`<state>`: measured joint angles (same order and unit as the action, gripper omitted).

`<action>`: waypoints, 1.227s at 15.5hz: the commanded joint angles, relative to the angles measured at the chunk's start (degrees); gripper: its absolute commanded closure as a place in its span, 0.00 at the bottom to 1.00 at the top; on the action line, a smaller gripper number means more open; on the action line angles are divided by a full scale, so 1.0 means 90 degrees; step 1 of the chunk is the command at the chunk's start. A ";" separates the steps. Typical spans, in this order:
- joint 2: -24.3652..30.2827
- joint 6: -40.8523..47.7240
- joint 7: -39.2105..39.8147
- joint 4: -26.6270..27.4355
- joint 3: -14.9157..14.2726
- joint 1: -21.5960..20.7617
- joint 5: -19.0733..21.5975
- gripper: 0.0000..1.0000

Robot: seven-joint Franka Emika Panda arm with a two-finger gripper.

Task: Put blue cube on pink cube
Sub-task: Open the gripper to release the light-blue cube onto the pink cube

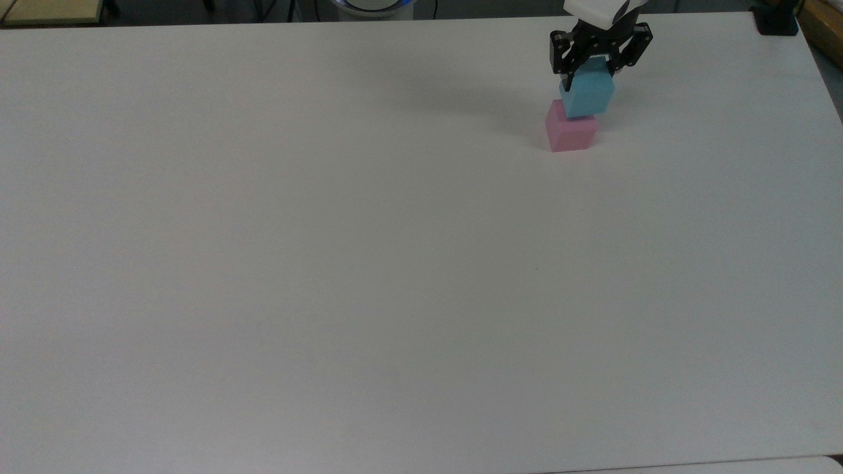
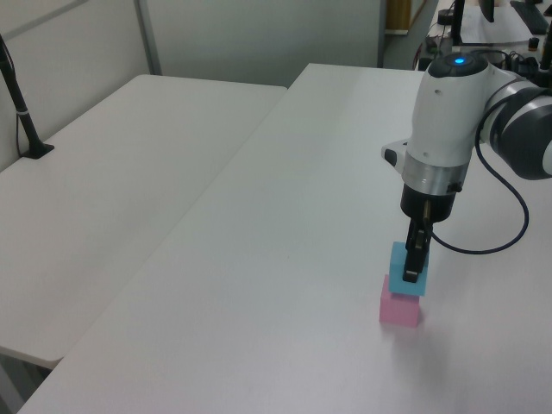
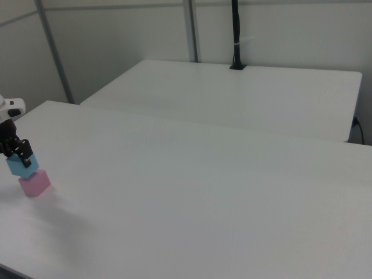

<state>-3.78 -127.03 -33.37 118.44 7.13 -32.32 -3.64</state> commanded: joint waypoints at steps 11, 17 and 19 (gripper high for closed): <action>-0.0234 -0.0417 -0.0179 0.0053 -0.0050 -0.0062 -0.0475 0.26; -0.0176 -0.0280 -0.0179 0.0043 -0.0060 -0.0032 -0.0475 0.00; -0.0050 -0.0037 -0.0179 -0.0025 -0.0060 -0.0013 -0.0475 0.00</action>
<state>-6.17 -129.78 -33.55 118.42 6.98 -32.29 -6.65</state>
